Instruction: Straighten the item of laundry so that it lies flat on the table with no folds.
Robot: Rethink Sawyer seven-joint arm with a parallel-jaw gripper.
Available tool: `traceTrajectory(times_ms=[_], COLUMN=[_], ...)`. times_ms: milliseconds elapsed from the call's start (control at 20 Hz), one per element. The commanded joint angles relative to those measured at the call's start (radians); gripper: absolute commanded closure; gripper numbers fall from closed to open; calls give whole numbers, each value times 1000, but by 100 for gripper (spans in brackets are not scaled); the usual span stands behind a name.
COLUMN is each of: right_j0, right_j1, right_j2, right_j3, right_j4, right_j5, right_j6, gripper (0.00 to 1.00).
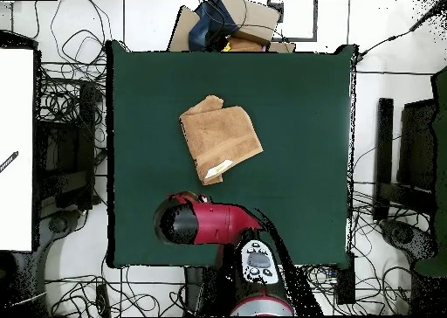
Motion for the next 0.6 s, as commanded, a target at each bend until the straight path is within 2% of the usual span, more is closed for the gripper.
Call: traceTrajectory(times_ms=[50,300,600], right_j0=[-6,1,7], right_j1=[32,47,107], right_j2=[7,3,-30], right_j3=[-70,-121,-198], right_j4=[62,98,110], right_j5=[59,98,103], right_j6=[186,192,184], gripper=[100,100,100])
